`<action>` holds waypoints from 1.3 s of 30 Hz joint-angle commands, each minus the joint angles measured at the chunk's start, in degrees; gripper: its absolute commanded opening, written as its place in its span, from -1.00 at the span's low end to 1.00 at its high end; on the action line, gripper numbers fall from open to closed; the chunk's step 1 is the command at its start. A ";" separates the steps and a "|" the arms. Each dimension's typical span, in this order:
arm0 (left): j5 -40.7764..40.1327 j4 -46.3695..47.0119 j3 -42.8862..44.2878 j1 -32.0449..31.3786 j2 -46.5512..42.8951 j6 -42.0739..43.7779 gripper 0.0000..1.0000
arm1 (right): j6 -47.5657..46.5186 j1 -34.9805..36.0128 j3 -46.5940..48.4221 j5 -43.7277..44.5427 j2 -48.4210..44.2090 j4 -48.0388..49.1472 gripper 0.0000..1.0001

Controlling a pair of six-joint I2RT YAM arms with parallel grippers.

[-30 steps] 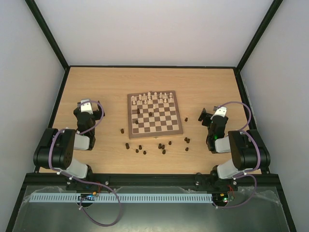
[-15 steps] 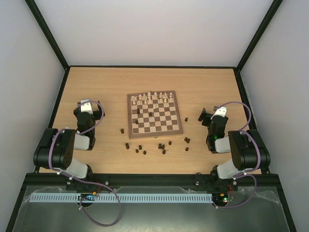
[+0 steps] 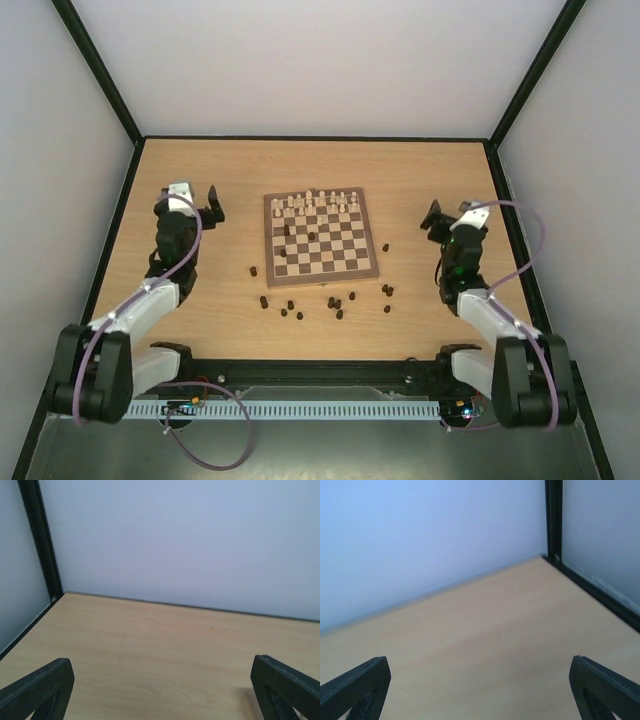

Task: Set up the chess pieces on the board
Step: Move the chess piece to the chessboard.

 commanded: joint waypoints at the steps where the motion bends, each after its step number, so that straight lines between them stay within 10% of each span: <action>1: 5.40 -16.27 7.50 -0.70 -8.30 -7.03 0.99 | 8.75 0.12 13.13 -4.31 -9.78 -25.91 0.97; 7: 9.56 -29.51 16.53 -2.16 -16.05 -16.86 0.99 | 14.66 0.12 25.67 -29.09 -14.44 -44.37 0.97; 17: 16.45 -40.30 23.27 -1.99 -15.69 -22.08 0.99 | 22.52 0.61 27.07 -41.16 -11.23 -53.70 0.97; 26: 28.87 -40.56 19.38 2.28 -13.06 -26.24 0.99 | 13.24 8.32 34.64 -28.09 -6.29 -65.12 1.00; 39: 20.64 -41.43 17.05 -4.47 -8.90 -23.56 0.99 | 11.55 31.13 53.81 -13.98 18.86 -67.55 0.97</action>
